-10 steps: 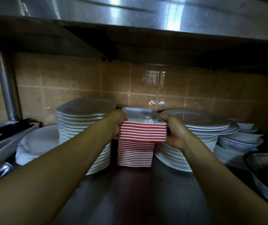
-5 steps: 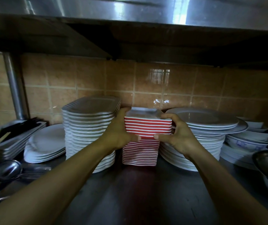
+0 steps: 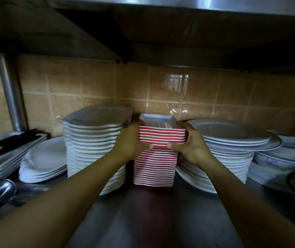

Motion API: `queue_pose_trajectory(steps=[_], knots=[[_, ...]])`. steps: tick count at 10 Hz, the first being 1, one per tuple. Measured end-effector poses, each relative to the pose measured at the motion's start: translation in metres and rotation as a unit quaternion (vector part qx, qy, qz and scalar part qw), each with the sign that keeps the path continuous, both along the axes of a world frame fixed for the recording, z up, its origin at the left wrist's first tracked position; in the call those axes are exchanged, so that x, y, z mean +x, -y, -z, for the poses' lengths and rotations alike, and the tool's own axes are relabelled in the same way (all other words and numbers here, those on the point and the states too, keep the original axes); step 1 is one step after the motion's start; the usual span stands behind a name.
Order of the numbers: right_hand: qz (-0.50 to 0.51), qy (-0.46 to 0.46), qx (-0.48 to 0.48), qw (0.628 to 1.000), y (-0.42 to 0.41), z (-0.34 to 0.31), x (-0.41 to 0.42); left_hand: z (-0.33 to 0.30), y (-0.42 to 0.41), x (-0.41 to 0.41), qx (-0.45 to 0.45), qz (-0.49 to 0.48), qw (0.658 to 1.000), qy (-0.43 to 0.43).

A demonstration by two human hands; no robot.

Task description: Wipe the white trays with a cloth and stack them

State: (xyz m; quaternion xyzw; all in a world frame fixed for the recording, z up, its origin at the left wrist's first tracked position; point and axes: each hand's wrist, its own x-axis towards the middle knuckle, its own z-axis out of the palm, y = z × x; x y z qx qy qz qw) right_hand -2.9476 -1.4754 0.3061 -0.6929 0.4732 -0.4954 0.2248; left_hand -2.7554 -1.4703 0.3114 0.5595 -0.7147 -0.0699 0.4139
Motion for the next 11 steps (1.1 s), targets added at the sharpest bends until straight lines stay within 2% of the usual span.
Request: queue_pose_trajectory(steps=[3, 8, 9, 11], knots=[[0.002, -0.019, -0.008, 1.000, 0.019, 0.010, 0.002, 0.012, 0.021, -0.003, -0.014, -0.011, 1.000, -0.012], [0.023, -0.058, -0.062, 0.996, 0.028, 0.028, 0.008, 0.021, 0.027, -0.010, 0.024, -0.051, 0.998, -0.003], [0.027, -0.057, -0.060, 0.996, 0.022, 0.029, 0.005, 0.021, 0.014, -0.014, 0.055, -0.056, 0.997, -0.003], [-0.015, -0.045, -0.003, 0.999, 0.006, 0.046, -0.010, 0.036, -0.028, -0.011, 0.041, -0.019, 0.998, -0.049]])
